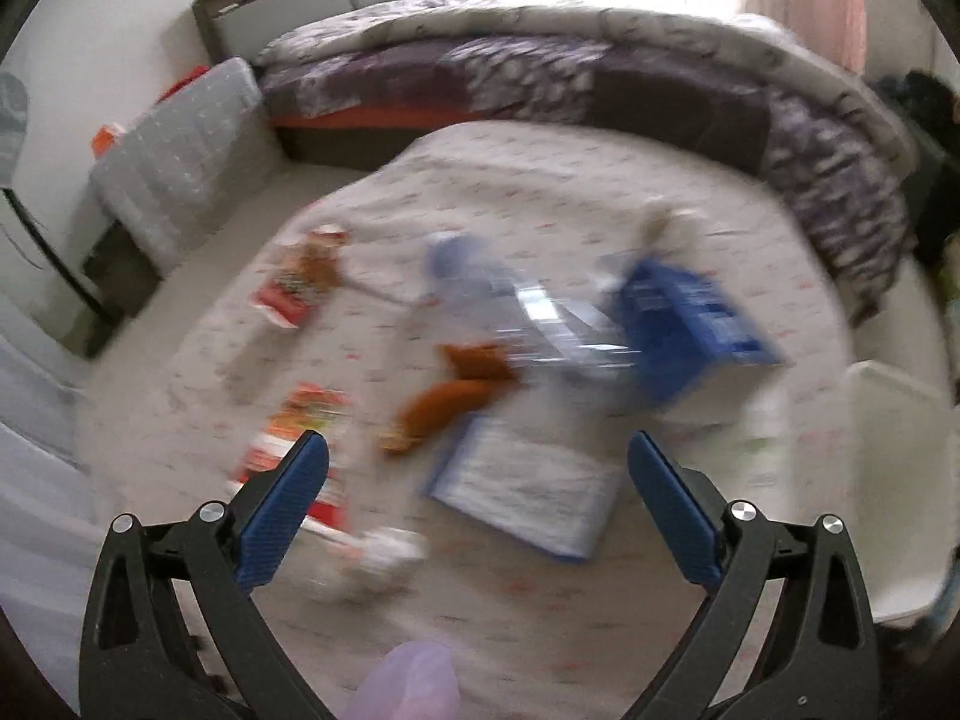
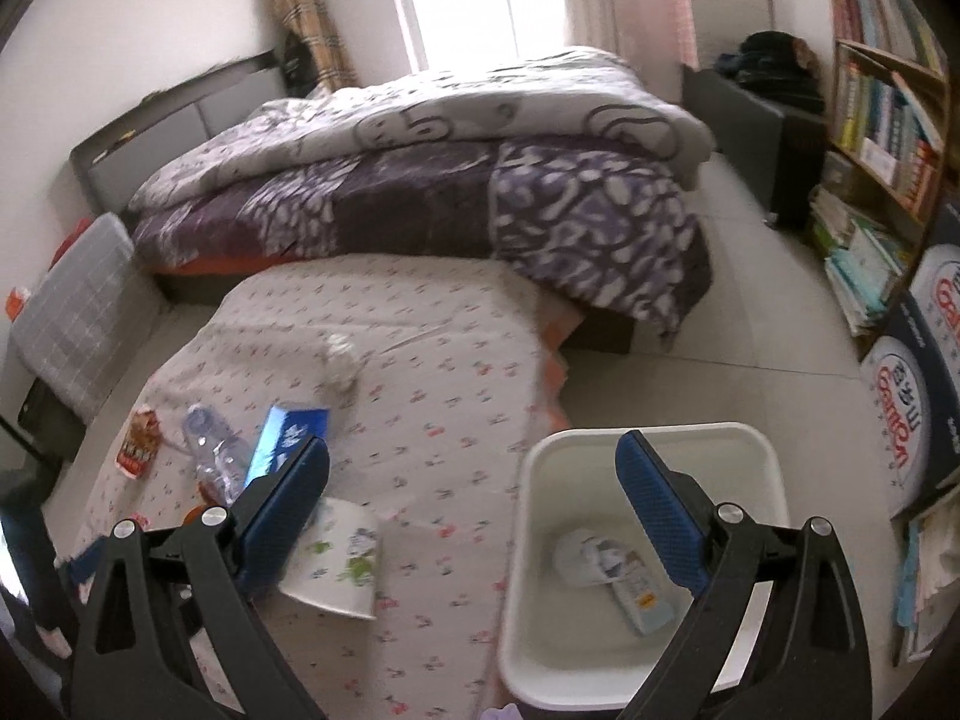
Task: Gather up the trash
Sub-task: 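Move both tools back over the table toward the remaining trash, then grasp the red noodle cup with the left tool while the right tool grasps the white wrapper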
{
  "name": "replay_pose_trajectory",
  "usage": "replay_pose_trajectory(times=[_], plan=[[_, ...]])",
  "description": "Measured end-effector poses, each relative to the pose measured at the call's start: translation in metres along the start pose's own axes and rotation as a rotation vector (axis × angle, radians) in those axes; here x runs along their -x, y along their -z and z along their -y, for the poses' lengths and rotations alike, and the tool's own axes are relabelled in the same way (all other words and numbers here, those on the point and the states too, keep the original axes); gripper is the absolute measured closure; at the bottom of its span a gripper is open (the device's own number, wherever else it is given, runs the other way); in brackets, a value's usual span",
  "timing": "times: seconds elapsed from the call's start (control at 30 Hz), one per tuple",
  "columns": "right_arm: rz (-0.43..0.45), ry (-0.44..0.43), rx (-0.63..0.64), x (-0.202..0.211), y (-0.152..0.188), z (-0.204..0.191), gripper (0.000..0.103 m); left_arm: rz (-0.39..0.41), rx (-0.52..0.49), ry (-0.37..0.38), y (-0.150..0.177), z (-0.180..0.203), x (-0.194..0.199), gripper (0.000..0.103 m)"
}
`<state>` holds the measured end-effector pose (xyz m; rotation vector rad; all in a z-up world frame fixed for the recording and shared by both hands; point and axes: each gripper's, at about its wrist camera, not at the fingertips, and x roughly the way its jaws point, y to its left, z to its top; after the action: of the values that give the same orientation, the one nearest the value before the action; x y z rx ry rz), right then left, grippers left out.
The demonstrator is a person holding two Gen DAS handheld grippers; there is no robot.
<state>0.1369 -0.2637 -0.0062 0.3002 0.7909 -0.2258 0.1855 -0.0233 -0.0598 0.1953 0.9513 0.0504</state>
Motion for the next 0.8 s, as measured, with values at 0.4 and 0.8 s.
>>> replay_pose_trajectory(times=[0.4,0.8], plan=[[-0.128,-0.133,0.296,-0.041,0.039,-0.110,0.010,-0.347,-0.093,-0.007,-0.007,-0.086,-0.100,0.007],[-0.249,-0.453,0.805,-0.057,0.111,-0.222,0.010,-0.443,0.078,0.240,0.014,-0.166,-0.117,0.046]])
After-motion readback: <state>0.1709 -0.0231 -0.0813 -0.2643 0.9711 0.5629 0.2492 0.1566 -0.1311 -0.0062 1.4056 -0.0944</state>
